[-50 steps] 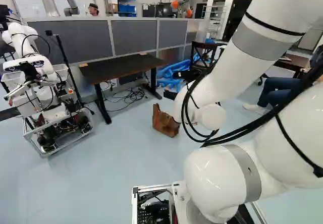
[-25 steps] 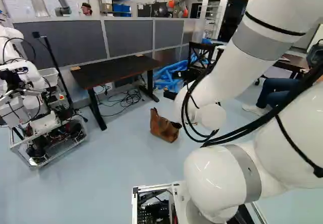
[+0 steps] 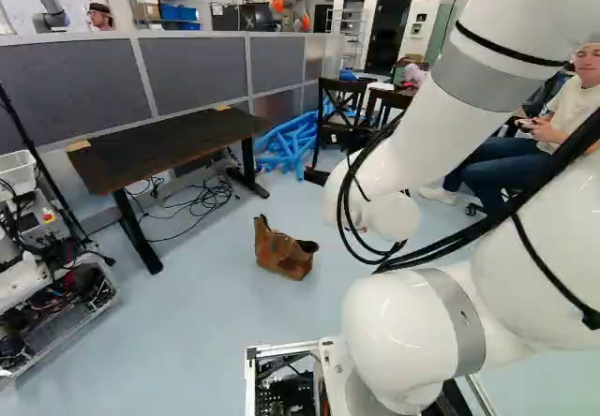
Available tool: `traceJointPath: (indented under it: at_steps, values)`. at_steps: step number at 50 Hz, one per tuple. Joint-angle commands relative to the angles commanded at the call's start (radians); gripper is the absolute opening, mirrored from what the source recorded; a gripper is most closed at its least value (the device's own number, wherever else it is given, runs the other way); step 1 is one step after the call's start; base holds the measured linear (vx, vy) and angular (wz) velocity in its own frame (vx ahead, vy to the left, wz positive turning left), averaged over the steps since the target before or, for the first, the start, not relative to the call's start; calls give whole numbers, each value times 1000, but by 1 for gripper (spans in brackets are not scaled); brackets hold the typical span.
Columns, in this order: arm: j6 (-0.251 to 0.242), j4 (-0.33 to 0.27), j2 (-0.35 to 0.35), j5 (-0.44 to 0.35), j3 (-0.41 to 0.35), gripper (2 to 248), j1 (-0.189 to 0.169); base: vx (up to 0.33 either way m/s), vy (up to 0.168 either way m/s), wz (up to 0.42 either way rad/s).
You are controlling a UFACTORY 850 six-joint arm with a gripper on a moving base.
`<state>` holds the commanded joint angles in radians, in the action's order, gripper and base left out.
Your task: Pick up the bag on the ground and place it on the table
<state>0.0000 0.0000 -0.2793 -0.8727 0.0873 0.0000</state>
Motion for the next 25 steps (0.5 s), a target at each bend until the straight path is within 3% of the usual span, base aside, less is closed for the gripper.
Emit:
traceJointPath:
  at_steps: [25]
  values:
    - [0, 0, 0, 0, 0, 247, 0, 188, 3, -9]
